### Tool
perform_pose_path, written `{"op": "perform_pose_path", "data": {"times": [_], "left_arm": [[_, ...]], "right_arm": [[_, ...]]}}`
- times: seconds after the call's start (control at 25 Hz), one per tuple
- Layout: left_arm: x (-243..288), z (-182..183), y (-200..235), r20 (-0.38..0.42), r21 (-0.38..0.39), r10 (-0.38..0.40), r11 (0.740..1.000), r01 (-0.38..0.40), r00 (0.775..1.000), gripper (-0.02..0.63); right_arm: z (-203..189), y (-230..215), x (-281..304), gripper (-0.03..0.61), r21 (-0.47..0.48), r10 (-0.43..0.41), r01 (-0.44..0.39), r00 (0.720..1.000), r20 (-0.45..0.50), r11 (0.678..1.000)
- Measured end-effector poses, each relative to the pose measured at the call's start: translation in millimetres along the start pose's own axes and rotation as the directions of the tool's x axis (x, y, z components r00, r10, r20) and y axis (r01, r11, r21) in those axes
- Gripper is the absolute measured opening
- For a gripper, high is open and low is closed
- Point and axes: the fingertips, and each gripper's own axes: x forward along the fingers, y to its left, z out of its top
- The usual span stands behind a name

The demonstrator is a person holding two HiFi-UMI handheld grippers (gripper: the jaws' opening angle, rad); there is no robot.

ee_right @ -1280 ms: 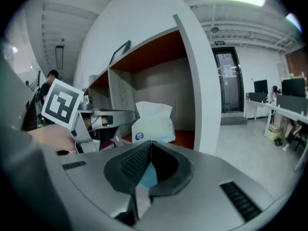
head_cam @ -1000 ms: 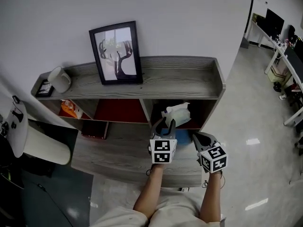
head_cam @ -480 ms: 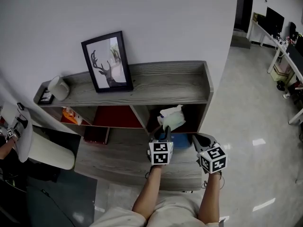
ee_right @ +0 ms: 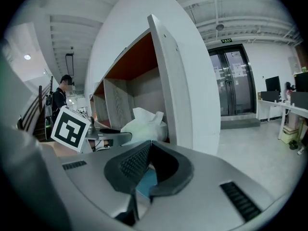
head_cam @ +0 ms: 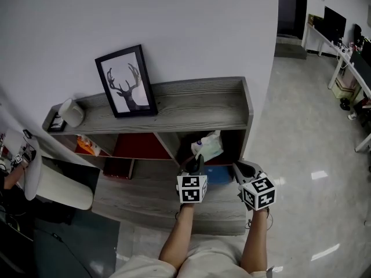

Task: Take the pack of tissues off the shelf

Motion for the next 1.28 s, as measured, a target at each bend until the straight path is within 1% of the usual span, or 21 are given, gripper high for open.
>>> {"op": "perform_pose_path", "data": {"times": [0.24,0.64,0.76,1.0,1.16,1.28], "left_arm": [[-9.4,1.2,-3.4,0.005,-0.016,0.032,0.999,-0.032,0.999,0.02],[-42.9,-10.8,-5.0,0.012,-0.038,0.115,0.993,-0.114,0.993,0.018],[-58.2,-10.6,-4.4,0.031,-0.048,0.137,0.99,-0.136,0.99,0.018],[-87.6,-19.1,1.4,0.047,-0.079,0.194,0.979,-0.19,0.98,0.018],[-113.9,-30.3,3.0,0.047,-0.109,0.248,0.964,-0.242,0.968,0.018],[-131.2,-39.5,3.6,0.045,-0.122,0.273,0.956,-0.266,0.961,0.018]], "right_arm": [[-9.7,1.4,2.2,0.017,-0.045,0.022,-0.024,0.999,-0.042,0.999],[-27.8,13.7,-4.5,0.017,-0.048,0.101,-0.104,0.993,-0.067,0.993],[-30.7,19.7,-6.2,0.017,-0.048,0.125,-0.128,0.99,-0.063,0.991],[-40.2,37.8,-4.9,0.016,-0.061,0.183,-0.187,0.981,-0.072,0.98],[-43.7,50.8,-6.9,0.015,-0.064,0.225,-0.229,0.972,-0.066,0.971],[-47.6,59.5,-3.7,0.017,-0.058,0.246,-0.25,0.967,-0.062,0.967]]}}
